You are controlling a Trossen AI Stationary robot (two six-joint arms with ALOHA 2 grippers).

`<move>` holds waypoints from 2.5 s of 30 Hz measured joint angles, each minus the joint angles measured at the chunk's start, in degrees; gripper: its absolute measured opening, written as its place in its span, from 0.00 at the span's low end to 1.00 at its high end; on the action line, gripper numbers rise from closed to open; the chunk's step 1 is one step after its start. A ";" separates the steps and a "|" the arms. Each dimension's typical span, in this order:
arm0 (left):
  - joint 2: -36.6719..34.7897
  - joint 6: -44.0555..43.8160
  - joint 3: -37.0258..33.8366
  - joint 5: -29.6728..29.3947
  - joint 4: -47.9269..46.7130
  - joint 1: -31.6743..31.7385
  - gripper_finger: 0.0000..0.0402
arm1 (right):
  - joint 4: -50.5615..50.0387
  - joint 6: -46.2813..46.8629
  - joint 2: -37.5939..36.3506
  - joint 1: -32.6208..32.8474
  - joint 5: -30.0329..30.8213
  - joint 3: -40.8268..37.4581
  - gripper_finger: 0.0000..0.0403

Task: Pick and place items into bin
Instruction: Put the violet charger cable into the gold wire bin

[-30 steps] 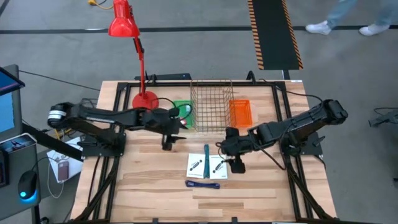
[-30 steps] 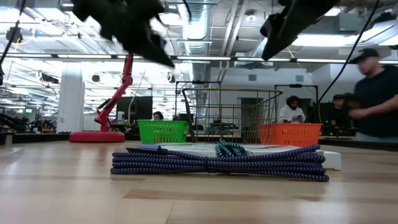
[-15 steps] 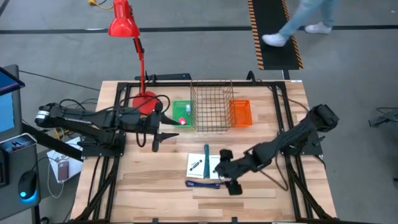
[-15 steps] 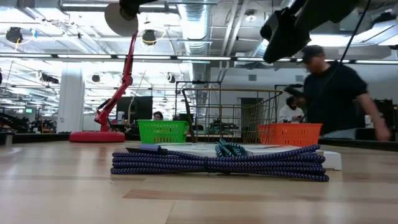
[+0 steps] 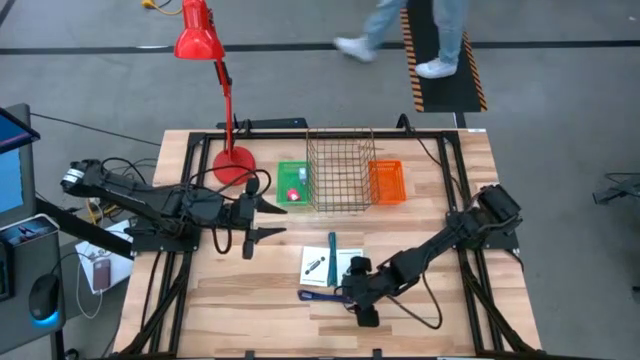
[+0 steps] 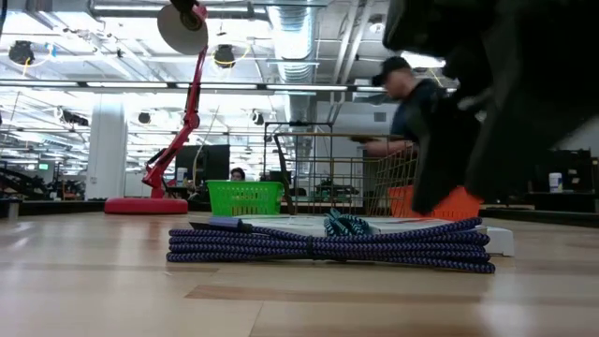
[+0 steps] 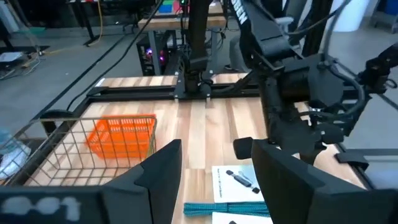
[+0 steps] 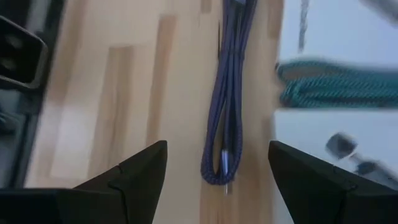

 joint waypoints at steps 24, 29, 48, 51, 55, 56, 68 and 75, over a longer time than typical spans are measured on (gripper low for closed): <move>1.30 -2.90 -0.03 -3.57 -0.05 -2.47 0.46 | 1.05 7.43 3.48 1.30 3.60 -0.02 0.20; 1.30 -2.88 -0.03 -3.57 -0.31 -2.45 0.46 | 1.05 7.05 3.48 1.83 1.91 0.77 0.06; 1.27 -2.86 -0.05 -3.04 -1.14 -2.45 0.46 | -27.05 7.26 -7.94 1.46 12.54 17.19 0.06; 1.26 -2.93 -0.08 -3.04 -2.03 -2.45 0.46 | -32.42 6.82 -11.79 0.25 16.49 19.55 0.06; 1.24 -3.02 -0.08 -3.03 -4.65 -2.45 0.46 | -38.13 5.68 -17.39 -2.31 20.70 20.98 0.06; 1.24 -3.00 -0.08 -3.02 -5.27 -2.45 0.46 | -39.27 5.06 -18.73 -3.32 20.98 20.96 0.06; 1.24 -4.55 -0.08 -1.88 -7.27 -2.44 0.46 | -41.24 -7.94 -23.59 -24.75 17.94 20.97 0.06; 1.25 -4.80 -0.08 -1.49 -7.72 -2.45 0.46 | -41.78 -13.76 -19.31 -37.85 12.93 20.98 0.06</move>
